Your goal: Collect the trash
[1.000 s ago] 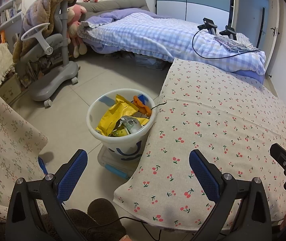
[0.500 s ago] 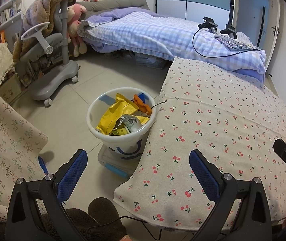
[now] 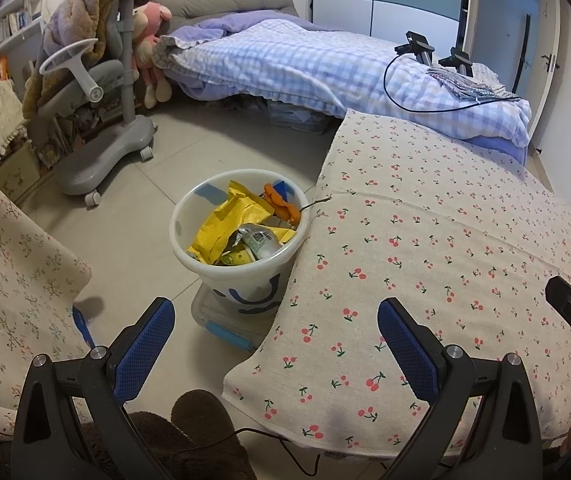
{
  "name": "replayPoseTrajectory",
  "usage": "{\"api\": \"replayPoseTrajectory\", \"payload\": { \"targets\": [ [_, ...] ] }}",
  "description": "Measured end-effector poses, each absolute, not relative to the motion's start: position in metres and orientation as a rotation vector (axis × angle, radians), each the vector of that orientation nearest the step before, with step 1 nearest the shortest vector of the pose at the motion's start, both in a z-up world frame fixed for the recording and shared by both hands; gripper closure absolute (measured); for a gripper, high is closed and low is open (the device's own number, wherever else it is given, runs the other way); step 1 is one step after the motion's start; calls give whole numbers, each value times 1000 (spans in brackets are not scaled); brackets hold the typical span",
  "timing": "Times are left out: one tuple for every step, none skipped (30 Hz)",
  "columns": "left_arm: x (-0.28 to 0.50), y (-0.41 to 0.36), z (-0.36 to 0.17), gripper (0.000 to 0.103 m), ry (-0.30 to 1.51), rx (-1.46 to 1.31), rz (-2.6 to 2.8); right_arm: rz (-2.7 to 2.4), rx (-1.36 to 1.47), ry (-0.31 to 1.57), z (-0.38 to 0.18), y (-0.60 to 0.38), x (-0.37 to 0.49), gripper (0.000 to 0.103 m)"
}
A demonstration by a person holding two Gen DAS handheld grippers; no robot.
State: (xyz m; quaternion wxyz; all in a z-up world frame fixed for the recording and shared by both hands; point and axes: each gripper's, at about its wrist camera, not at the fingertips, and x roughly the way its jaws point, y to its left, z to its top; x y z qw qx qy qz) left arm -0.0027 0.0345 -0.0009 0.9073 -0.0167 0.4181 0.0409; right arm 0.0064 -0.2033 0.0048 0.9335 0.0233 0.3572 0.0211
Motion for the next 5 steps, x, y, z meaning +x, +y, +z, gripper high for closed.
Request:
{"api": "replayPoseTrajectory", "payload": {
  "targets": [
    [-3,34,-1,1,865,-35,80,41,49,731,5,-203,6,1],
    [-3,33,-1,1,866,-35,76,41,50,732,5,-203,6,1],
    [-3,33,-1,1,866,-37,70,41,53,734,5,-203,6,1],
    [-2,32,-1,1,870,-38,62,41,55,735,5,-203,7,1],
    [-2,31,-1,1,873,-39,55,43,56,737,5,-203,8,1]
  ]
}}
